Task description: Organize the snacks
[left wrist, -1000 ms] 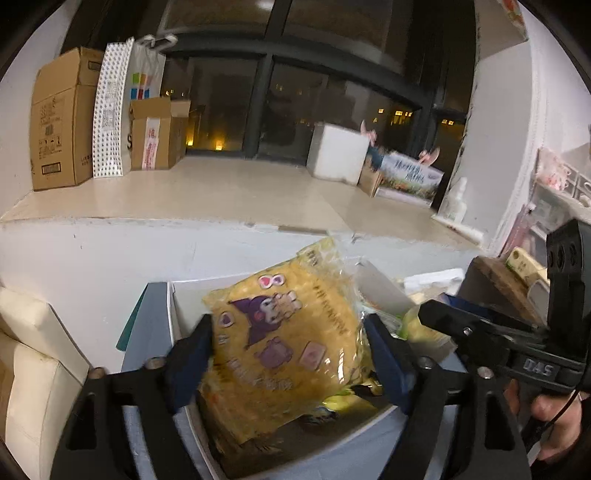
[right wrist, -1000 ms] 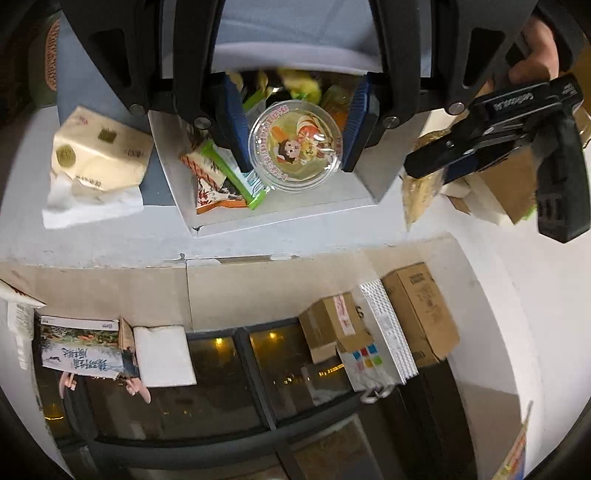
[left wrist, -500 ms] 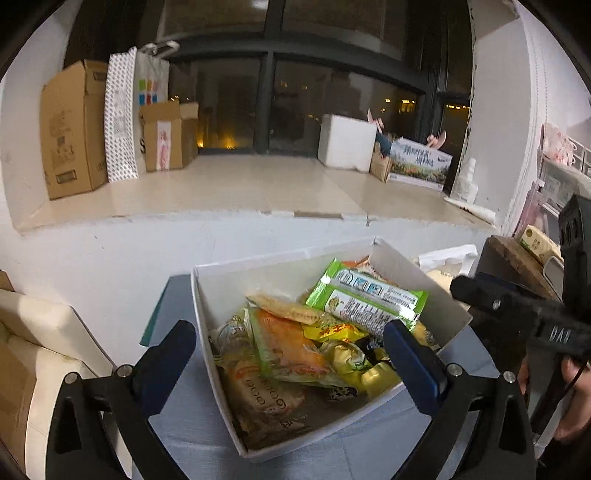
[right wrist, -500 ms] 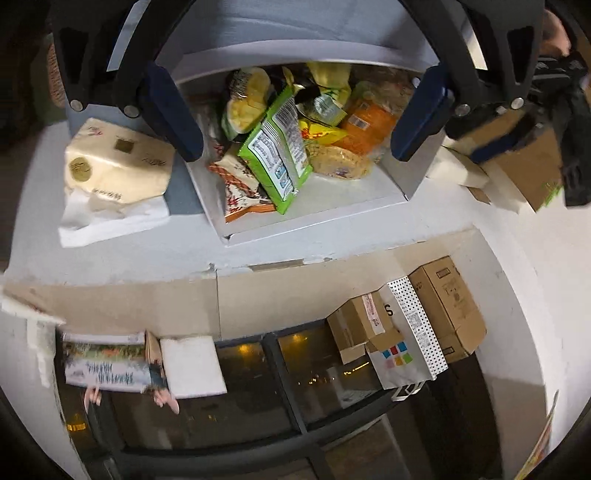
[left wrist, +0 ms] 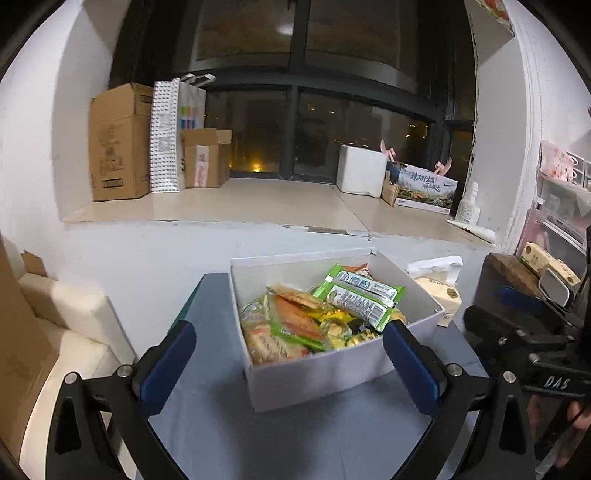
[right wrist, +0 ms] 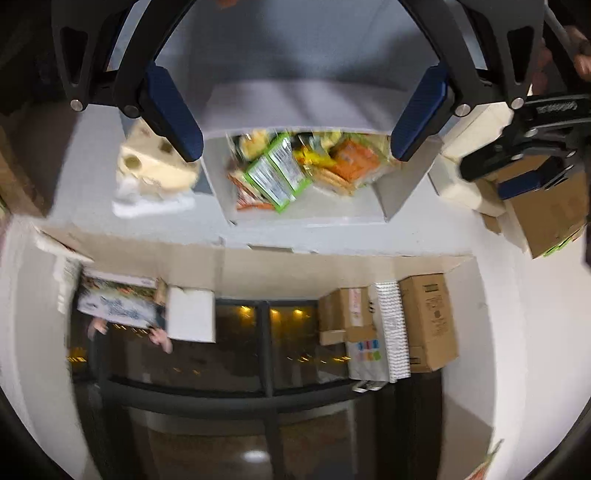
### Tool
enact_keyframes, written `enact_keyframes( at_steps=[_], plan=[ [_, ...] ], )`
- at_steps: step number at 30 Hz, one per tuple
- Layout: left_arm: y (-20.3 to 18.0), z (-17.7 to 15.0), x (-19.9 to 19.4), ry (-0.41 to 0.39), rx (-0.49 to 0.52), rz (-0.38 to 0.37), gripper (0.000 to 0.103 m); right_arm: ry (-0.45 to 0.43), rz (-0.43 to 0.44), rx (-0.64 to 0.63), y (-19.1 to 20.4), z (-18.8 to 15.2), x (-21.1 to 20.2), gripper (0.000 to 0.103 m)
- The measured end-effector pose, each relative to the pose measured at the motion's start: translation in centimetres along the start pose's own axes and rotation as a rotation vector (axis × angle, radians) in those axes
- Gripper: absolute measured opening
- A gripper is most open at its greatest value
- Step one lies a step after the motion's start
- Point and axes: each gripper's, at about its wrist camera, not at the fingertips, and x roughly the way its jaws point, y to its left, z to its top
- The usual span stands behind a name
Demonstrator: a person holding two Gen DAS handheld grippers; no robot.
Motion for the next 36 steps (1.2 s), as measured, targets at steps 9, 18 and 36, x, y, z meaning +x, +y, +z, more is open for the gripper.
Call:
enact_keyframes(
  at_steps=[9,18,36],
  plan=[
    [-2.2,-2.7,-7.6,-0.010,0.080,-0.006,0.103,0.025,0.068,-0.005,2.0,-3.4,-7.1,0.103],
    [-3.1,-5.8,-13.0,0.020,0.020,-0.056,0.103,0.031,0.050,0.016,2.5,-7.7,-12.5,0.103],
    [-4.9,-6.7,-13.4,0.039,0.071,-0.056,0.103,0.065,0.016,0.044,1.2,-8.5,-13.7,0.103]
  ],
)
